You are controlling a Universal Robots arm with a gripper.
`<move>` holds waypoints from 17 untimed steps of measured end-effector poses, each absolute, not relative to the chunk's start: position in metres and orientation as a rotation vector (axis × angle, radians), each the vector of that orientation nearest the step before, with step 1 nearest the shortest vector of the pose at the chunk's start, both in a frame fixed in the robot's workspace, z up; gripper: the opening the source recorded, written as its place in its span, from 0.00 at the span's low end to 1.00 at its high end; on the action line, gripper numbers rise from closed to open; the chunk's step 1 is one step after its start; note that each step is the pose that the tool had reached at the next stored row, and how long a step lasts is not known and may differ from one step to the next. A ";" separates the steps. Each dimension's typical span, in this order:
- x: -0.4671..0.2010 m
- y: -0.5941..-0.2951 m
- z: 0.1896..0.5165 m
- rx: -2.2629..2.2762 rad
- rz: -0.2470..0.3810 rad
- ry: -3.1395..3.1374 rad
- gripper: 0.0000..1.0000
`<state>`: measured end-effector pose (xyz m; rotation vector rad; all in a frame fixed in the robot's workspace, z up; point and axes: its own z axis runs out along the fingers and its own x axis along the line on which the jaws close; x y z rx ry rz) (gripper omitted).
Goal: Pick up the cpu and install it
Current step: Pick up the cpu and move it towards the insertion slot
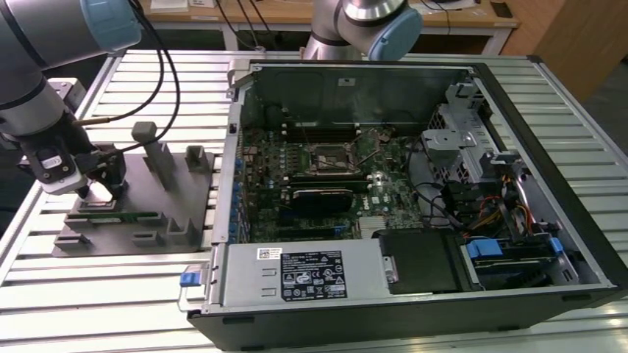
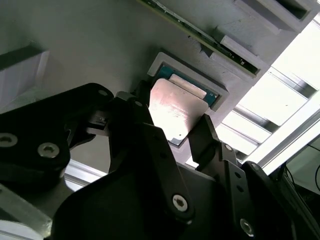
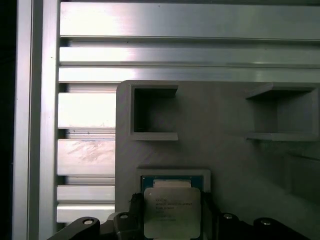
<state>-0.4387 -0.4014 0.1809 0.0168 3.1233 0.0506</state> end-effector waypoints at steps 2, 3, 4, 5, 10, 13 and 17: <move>-0.439 -0.401 0.181 0.017 0.051 3.123 0.55; -0.439 -0.401 0.181 0.017 0.051 3.123 0.55; -0.439 -0.401 0.181 0.017 0.051 3.123 0.55; -0.439 -0.401 0.181 0.017 0.051 3.123 0.55; -0.439 -0.401 0.181 0.017 0.051 3.123 0.55; -0.439 -0.401 0.181 0.017 0.051 3.123 0.55; -0.439 -0.401 0.181 0.017 0.051 3.123 0.62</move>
